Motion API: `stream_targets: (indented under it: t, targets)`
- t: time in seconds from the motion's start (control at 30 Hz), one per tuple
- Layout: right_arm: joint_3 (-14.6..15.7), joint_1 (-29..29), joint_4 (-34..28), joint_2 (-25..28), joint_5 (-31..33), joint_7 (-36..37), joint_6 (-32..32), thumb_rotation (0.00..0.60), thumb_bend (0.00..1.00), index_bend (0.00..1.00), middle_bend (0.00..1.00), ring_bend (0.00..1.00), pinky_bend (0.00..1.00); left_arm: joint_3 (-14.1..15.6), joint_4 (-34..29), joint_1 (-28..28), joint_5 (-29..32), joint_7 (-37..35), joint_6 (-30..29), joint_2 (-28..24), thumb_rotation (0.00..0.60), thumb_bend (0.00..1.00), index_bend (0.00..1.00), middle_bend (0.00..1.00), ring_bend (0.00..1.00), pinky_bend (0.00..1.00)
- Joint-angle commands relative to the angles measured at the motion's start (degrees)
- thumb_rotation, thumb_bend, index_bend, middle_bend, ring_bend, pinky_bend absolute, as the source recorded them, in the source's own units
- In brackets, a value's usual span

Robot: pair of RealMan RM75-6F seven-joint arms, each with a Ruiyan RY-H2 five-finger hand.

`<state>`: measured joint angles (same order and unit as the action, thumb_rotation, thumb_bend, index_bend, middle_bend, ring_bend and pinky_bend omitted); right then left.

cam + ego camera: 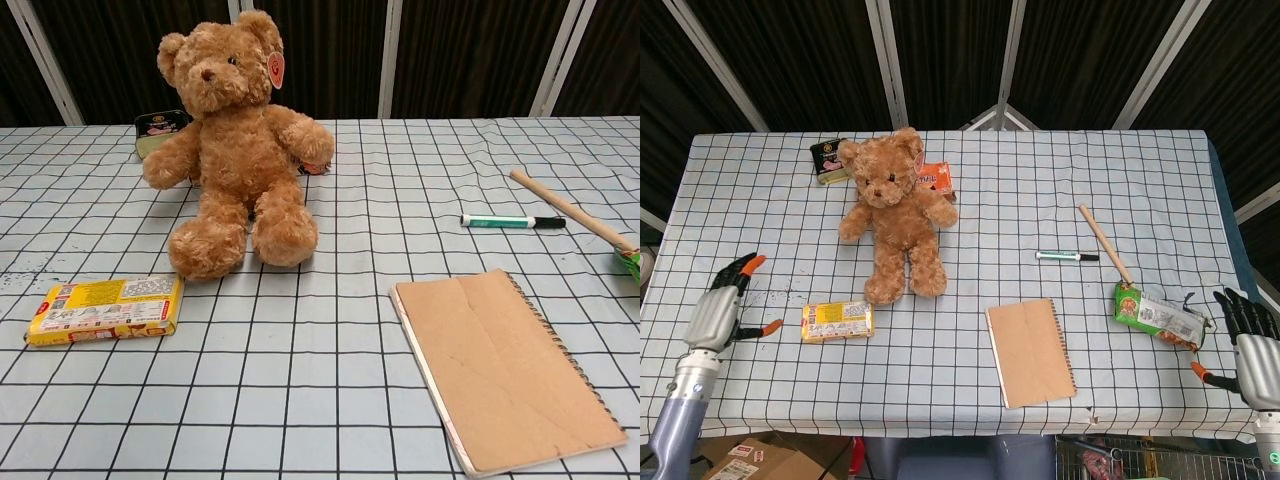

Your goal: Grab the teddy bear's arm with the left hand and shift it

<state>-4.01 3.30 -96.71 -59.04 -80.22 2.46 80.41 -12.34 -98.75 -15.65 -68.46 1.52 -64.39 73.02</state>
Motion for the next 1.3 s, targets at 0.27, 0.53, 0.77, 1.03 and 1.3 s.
stream_targets:
  t: [0.27, 0.53, 0.77, 1.03, 1.3]
  targets:
    - [-0.46, 0.0, 0.57, -0.37, 0.7, -0.39, 0.3, 0.6, 0.17, 0.0, 0.0, 0.0, 0.0, -10.41, 11.93, -15.68, 18.03, -13.46, 19.76, 12.4, 0.6, 0.24, 0.14, 0.0, 0.0, 0.0]
    - [-0.82, 0.11, 1.18, -0.49, 1.74, -0.19, -0.14, 0.6, 0.17, 0.0, 0.0, 0.0, 0.0, -13.25, 17.79, -17.93, 16.39, -23.86, 25.05, 16.58, 0.6, 0.24, 0.15, 0.03, 0.0, 0.0]
    - [-0.82, 0.28, 1.58, -0.51, 2.26, 0.01, -0.88, 0.6, 0.17, 0.0, 0.0, 0.0, 0.0, -13.43, 20.32, -17.99, 13.69, -28.33, 24.13, 18.83, 0.6, 0.24, 0.19, 0.07, 0.0, 0.0]
    - [-0.89, 0.68, 1.44, -0.73, 2.6, -0.68, -1.56, 0.6, 0.17, 0.0, 0.0, 0.0, 0.0, -13.57, 19.34, -15.44, 4.95, -36.67, 17.09, 20.32, 0.6, 0.24, 0.23, 0.11, 0.0, 0.0]
    - [-0.81, 0.92, 0.76, -0.85, 3.24, -1.81, -2.21, 0.6, 0.17, 0.0, 0.0, 0.0, 0.0, -13.76, 21.03, -12.8, 0.28, -41.94, 6.6, 22.29, 0.6, 0.24, 0.26, 0.12, 0.0, 0.0]
